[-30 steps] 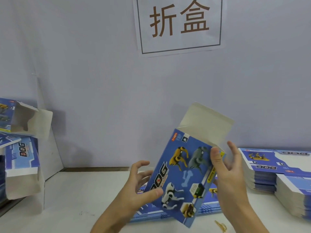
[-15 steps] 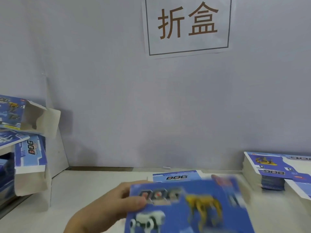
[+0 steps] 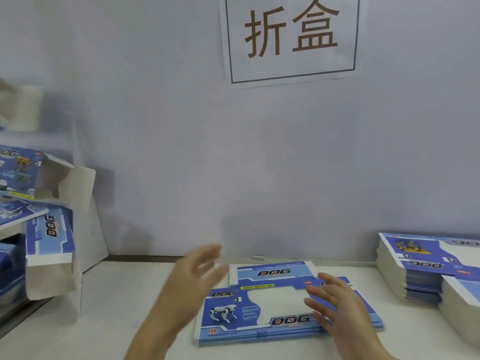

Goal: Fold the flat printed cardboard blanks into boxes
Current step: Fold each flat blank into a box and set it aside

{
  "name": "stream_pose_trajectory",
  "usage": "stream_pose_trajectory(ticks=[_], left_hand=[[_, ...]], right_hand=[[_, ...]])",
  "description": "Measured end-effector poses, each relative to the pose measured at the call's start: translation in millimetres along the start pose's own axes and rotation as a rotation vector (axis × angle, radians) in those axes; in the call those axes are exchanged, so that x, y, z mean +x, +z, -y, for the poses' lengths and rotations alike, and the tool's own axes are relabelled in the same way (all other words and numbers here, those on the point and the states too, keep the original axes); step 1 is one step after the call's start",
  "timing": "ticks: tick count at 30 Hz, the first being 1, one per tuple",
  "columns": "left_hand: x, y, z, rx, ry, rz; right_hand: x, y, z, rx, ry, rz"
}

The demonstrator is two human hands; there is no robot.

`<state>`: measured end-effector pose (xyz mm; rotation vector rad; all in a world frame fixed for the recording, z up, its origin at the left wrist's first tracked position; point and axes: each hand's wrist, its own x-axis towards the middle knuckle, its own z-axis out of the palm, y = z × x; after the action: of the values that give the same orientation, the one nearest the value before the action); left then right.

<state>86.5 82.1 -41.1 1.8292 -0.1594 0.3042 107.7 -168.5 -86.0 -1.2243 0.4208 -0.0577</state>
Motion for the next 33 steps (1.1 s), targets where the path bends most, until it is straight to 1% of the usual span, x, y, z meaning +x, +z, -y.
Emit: stream_pose_trajectory(ticks=[1, 4, 5, 6, 9, 11, 14, 16, 19, 21, 24, 27, 30, 33], left_hand=[[-0.1, 11.2, 8.9, 0.196, -0.018, 0.089], [-1.4, 49.2, 42.7, 0.618, -0.181, 0.414], [-1.9, 58.3, 50.9, 0.739, -0.223, 0.484], [-3.0, 61.8, 57.2, 0.805, -0.243, 0.504], [0.5, 56.1, 63.0, 0.802, -0.29, 0.42], [4.4, 54.6, 59.8, 0.865, -0.291, 0.419], [5.4, 54.1, 59.7, 0.905, -0.24, 0.411], [4.1, 52.8, 59.8, 0.887, -0.184, 0.364], [0.2, 51.5, 52.5, 0.914, -0.022, 0.186], [0.2, 51.4, 47.3, 0.976, 0.09, 0.049], [0.1, 50.7, 41.0, 1.003, 0.165, -0.077], [-0.6, 55.0, 29.9, 1.05, 0.212, -0.113], [-3.1, 70.4, 14.7, 1.116, 0.288, -0.091], [-9.5, 83.4, 1.1, 1.075, 0.322, -0.01]], right_hand=[[0.0, 0.2, -0.4, -0.012, -0.007, -0.002], [-0.7, 0.8, -1.5, -0.037, -0.038, 0.0], [-0.6, 1.0, -1.8, -0.043, -0.048, -0.002], [-0.4, 1.3, -2.2, -0.051, -0.059, 0.001], [0.3, 2.9, -3.1, -0.071, -0.081, 0.019], [1.5, 3.3, -3.7, -0.079, -0.106, 0.029], [0.6, 4.0, -4.0, -0.077, -0.171, 0.061], [-0.5, 2.9, -4.7, -0.075, -0.256, 0.063], [-2.7, 1.0, -5.1, -0.083, -0.379, 0.055], [-4.7, 2.2, -5.3, -0.127, -0.403, 0.085], [-5.3, 6.7, -5.6, -0.223, -0.345, 0.152], [-9.9, 16.7, -1.4, -0.191, -0.255, 0.256], [-12.6, 25.0, 1.2, -0.016, -0.18, 0.357], [-14.1, 28.1, 2.1, 0.129, -0.171, 0.37]])
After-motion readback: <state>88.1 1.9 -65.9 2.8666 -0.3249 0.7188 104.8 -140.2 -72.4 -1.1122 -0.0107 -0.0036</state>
